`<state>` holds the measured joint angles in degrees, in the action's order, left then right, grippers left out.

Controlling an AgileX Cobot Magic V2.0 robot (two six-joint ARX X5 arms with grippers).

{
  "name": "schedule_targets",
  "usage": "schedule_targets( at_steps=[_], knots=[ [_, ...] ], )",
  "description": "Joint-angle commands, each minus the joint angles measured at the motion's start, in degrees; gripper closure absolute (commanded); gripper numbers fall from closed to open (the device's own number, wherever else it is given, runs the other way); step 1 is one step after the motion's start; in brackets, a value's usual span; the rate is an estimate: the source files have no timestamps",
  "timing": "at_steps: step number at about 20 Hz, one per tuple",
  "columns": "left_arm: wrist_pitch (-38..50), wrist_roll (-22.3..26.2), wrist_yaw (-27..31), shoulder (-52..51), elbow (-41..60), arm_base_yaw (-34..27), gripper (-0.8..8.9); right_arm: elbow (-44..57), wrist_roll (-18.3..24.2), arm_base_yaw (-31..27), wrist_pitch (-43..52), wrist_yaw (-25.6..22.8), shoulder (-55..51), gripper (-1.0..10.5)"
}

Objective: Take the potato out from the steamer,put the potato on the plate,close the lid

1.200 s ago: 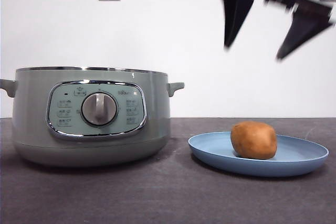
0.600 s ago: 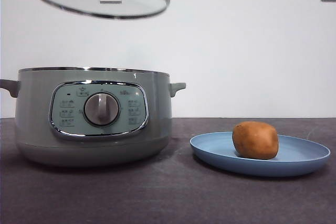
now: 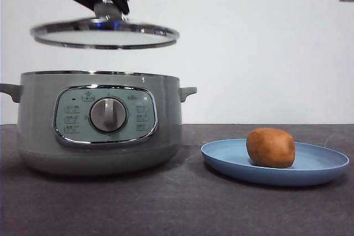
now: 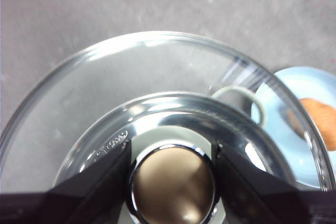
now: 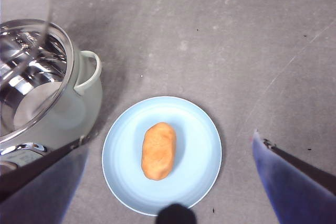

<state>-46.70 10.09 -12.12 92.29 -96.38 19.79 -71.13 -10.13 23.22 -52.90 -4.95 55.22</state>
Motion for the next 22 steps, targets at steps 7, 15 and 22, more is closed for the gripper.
schedule_targets(
  at_steps=[7, 15, 22],
  knots=[
    [13.0, -0.9, -1.4, -4.0, 13.7, 0.0, 8.21, 0.0, -0.6, 0.0, 0.5, -0.2, 0.0, 4.1],
    [16.2, -2.3, -1.6, -4.0, 21.7, 0.1, 8.21, 0.0, -0.6, 0.0, 0.4, -0.1, 0.0, 4.1],
    [10.1, -4.1, -1.4, -4.0, 22.4, 0.1, 8.22, 0.0, -0.6, 0.0, 0.4, 0.1, 0.1, 4.1]
  ],
)
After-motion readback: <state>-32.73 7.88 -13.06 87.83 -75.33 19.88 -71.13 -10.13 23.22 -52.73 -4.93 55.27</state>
